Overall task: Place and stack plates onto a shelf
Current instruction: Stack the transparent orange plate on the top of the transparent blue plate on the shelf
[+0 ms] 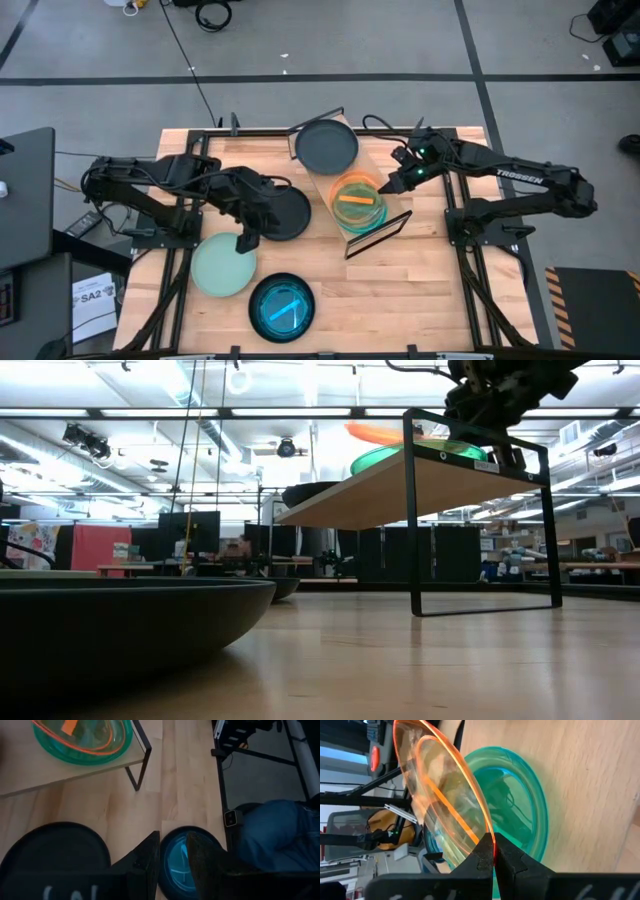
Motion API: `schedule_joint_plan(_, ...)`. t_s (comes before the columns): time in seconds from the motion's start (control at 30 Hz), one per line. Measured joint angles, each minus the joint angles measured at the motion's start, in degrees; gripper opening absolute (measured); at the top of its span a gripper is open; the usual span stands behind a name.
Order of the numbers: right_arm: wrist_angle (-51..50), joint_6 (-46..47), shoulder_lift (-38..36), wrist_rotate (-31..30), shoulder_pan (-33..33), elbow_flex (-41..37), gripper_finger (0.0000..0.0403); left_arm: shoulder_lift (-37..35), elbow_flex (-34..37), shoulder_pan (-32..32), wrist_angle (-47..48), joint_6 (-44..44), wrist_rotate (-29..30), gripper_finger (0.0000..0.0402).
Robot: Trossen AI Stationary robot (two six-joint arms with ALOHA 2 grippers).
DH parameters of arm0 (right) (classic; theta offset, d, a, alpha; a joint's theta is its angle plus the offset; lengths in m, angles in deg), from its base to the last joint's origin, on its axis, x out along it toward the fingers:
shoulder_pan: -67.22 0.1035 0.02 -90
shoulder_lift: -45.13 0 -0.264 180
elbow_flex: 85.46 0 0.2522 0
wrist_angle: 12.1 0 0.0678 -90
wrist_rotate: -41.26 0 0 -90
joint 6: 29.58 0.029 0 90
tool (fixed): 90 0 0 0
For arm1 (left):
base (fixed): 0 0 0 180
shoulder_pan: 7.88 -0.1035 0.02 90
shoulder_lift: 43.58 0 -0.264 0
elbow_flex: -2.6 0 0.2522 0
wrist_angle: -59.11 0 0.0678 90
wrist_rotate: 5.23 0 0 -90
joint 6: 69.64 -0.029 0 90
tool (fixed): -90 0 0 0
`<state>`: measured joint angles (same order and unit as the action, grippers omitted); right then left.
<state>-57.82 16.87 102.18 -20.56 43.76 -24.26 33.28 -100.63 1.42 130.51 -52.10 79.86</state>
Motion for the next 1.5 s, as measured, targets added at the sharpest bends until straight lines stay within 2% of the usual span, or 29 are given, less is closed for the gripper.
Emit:
schedule_joint_plan(0.83, 0.1, -2.1, 0.0, -0.2, 0.0, 0.0, 0.0027, 0.0, 0.0, 0.0, 0.0, -0.2, 0.2, 0.0103)
schedule_joint_plan(1.13, 0.1, -3.0, 0.0, -0.2, 0.0, 0.0, 0.0061, 0.0, 0.0, 0.0, 0.1, -0.1, 0.2, 0.0103)
schedule_joint_plan(1.5, 0.1, -3.1, 0.0, -3.1, 0.0, 0.0, 0.011, 0.0, 0.0, 0.0, 0.1, -0.2, 0.2, 0.0103)
